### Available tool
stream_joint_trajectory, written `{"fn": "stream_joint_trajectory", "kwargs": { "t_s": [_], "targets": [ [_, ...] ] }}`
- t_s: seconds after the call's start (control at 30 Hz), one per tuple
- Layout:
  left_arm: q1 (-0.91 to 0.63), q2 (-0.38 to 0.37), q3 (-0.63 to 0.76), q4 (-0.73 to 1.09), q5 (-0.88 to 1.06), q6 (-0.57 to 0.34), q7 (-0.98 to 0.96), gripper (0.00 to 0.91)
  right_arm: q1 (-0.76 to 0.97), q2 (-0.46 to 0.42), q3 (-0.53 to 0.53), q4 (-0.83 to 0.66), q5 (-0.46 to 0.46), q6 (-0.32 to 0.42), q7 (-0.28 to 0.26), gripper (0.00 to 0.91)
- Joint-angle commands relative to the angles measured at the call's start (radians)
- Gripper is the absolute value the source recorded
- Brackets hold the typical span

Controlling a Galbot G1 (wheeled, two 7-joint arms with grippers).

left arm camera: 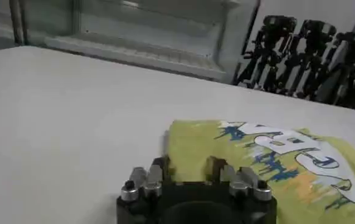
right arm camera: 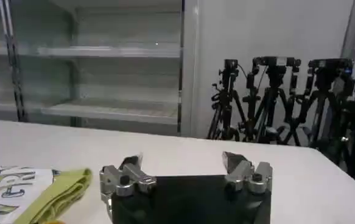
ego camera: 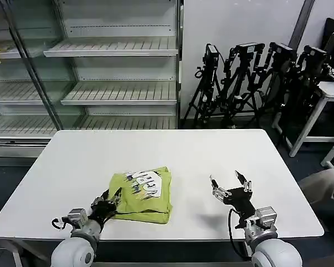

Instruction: Fold and organize the clothes.

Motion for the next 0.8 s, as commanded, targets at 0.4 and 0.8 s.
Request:
{"fn": "stream_joint_trajectory", "kwargs": {
  "t_s": [0.4,0.8],
  "targets": [
    [-0.005,0.008,-0.017,-0.019,0.026,-0.062,0.057,0.02,-0.003,-0.003,-0.002,0.005,0.001,-0.001,0.001,0.907],
    [0.096,0.548,-0.549,0.002,-0.193,0.069,0.102,0.02,0.048,0.0,-0.044,-0.022,-0.001,-0.008,-0.006,0.907]
  ]
}}
